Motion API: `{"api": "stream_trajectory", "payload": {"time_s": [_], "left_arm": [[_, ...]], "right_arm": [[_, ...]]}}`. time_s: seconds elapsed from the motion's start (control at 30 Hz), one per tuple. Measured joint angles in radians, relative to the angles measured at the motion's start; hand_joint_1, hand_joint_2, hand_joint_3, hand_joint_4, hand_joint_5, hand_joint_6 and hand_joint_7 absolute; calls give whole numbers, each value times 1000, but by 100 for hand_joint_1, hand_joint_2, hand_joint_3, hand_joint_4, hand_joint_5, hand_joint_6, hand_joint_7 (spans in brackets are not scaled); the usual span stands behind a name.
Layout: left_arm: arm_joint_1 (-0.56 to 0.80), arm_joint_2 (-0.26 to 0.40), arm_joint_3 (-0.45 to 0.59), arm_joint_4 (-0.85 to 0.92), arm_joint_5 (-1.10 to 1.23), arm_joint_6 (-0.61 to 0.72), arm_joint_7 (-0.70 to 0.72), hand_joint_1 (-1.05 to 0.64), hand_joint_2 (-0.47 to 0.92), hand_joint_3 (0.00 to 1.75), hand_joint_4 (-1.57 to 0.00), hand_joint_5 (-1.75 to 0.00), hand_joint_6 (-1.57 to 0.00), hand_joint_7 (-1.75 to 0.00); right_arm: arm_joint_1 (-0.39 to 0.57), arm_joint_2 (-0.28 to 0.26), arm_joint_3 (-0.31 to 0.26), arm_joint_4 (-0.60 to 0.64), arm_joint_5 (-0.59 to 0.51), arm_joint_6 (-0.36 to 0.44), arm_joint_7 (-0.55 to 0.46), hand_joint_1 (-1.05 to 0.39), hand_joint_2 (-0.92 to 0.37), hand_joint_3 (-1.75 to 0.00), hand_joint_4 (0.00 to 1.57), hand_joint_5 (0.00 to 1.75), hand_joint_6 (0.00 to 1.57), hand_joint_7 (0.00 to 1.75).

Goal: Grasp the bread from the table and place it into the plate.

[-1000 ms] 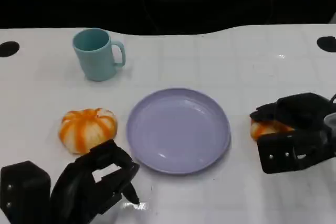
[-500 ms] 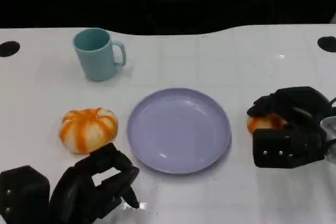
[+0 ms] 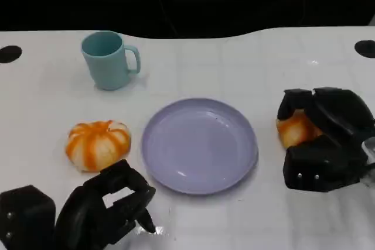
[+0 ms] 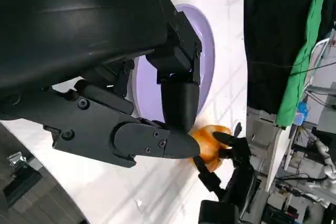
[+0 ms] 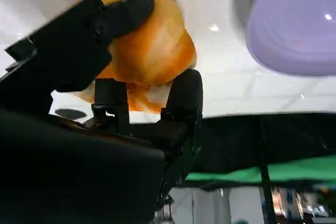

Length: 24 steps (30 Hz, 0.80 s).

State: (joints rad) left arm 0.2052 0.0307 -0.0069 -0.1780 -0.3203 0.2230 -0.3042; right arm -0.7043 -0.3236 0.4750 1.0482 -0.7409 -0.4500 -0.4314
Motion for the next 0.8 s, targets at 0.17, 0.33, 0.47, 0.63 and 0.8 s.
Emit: {"api": "stream_trajectory", "payload": {"time_s": [0.17, 0.33, 0.47, 0.63, 0.8], "left_arm": [[1, 0, -1, -8, 5, 2, 7, -56, 92, 23, -73, -175, -62, -159], [1, 0, -1, -9, 3, 2, 7, -56, 92, 23, -74, -175, -62, -158], [1, 0, 1, -9, 2, 4, 7, -56, 92, 22, -73, -175, -63, -156], [1, 0, 2, -9, 2, 5, 7, -56, 92, 22, -73, -175, -63, -156], [0, -1, 2, -8, 3, 12, 13, -56, 92, 21, -74, -175, -64, -156]], "right_arm": [[0, 3, -27, -9, 32, -43, -36, 7, -44, -92, 94, 175, 72, 173], [2, 3, -42, -28, 59, -90, -53, 11, -34, -103, 95, 175, 73, 175], [10, 4, -61, -81, 85, -126, -49, 10, -24, -128, 97, 175, 77, 173], [16, 13, -80, -145, 129, -176, -7, 9, -17, -144, 100, 175, 80, 171], [33, 40, -86, -224, 158, -201, 64, 8, -16, -150, 103, 175, 81, 172]]}}
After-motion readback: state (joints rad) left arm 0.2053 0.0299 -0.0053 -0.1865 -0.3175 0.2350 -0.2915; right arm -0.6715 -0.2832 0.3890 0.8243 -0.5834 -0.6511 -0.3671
